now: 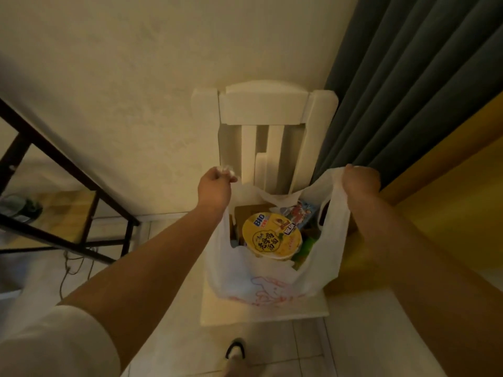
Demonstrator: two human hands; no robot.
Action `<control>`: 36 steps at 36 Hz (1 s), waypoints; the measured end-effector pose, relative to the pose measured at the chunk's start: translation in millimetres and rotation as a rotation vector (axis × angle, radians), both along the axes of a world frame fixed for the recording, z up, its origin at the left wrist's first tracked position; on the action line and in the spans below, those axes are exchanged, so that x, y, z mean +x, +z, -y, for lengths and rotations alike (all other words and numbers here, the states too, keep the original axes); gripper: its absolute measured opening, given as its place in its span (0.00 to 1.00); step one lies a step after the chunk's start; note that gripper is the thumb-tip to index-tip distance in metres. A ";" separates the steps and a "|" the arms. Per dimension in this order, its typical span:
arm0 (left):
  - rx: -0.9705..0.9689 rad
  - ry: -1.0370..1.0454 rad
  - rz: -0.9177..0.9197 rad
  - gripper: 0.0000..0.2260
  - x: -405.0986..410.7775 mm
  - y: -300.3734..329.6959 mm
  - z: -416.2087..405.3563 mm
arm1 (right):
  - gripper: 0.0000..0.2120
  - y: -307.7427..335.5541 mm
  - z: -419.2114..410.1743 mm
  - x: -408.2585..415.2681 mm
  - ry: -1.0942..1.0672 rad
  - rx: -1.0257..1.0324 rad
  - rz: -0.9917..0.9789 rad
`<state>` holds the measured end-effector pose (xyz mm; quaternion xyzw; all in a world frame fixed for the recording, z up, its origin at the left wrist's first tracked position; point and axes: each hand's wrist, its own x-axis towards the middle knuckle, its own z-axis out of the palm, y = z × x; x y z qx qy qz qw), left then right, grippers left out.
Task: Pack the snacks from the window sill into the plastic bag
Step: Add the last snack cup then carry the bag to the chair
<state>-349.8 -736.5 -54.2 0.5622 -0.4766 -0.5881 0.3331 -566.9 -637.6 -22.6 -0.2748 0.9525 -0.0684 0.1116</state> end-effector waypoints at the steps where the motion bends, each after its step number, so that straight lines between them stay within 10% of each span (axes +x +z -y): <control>1: -0.022 0.007 0.008 0.11 -0.9 -3.7 3.5 | 0.18 -7.2 2.4 -3.8 -0.029 -0.067 -0.001; 6: -0.138 -0.100 0.085 0.09 -3.3 -26.0 5.2 | 0.16 -36.0 0.4 -6.0 -0.174 -0.480 0.229; 36: -0.465 -0.331 0.745 0.29 5.1 -36.3 -47.0 | 0.28 -59.1 -47.4 28.2 0.121 -0.283 -0.025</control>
